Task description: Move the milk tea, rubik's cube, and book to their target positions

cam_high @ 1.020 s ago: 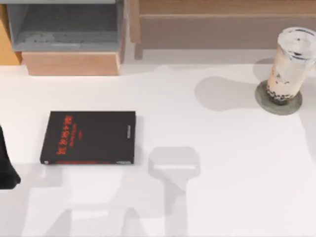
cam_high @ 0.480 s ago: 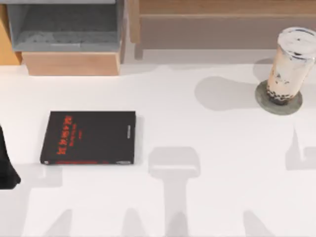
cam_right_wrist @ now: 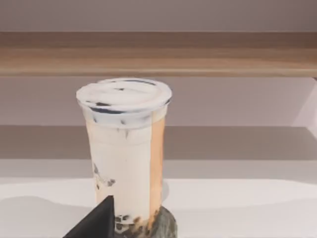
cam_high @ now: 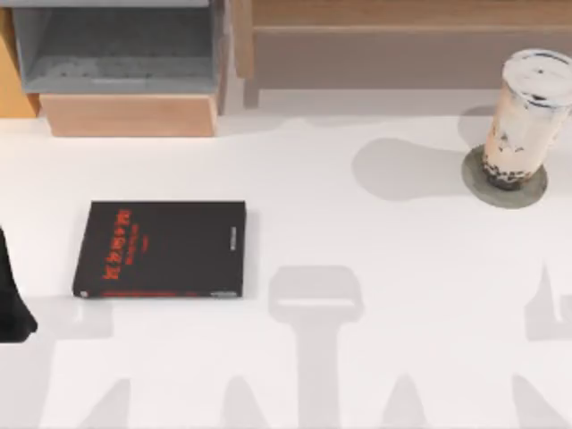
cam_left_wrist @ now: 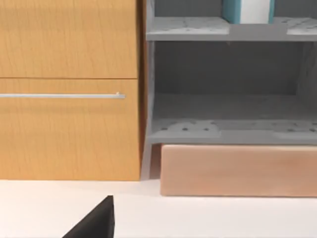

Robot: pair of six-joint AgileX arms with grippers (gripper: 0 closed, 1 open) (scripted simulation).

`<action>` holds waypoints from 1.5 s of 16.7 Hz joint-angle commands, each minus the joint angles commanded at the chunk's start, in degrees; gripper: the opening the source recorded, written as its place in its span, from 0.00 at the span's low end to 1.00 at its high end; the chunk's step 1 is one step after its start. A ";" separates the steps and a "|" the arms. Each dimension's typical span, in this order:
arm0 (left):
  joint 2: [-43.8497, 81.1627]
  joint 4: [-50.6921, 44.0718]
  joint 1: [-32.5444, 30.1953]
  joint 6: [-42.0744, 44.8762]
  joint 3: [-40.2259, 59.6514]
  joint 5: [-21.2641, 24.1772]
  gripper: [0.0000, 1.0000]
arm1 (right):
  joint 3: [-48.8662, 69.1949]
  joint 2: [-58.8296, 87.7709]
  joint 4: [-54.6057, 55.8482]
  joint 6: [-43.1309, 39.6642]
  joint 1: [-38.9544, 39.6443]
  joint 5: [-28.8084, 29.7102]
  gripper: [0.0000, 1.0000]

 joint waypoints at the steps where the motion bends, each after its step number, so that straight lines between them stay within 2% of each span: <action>1: 0.00 0.00 0.00 0.00 0.00 0.00 1.00 | 0.00 0.00 0.00 0.00 0.00 0.00 1.00; 6: 1.77 0.74 -0.13 -0.09 1.49 -0.34 1.00 | 0.00 0.00 0.00 0.00 0.00 0.00 1.00; 10: 12.66 4.64 -1.10 -0.32 9.20 -1.56 1.00 | 0.00 0.00 0.00 0.00 0.00 0.00 1.00; 25: 93.10 30.94 -9.61 -0.53 60.01 -7.32 1.00 | 0.00 0.00 0.00 0.00 0.00 0.00 1.00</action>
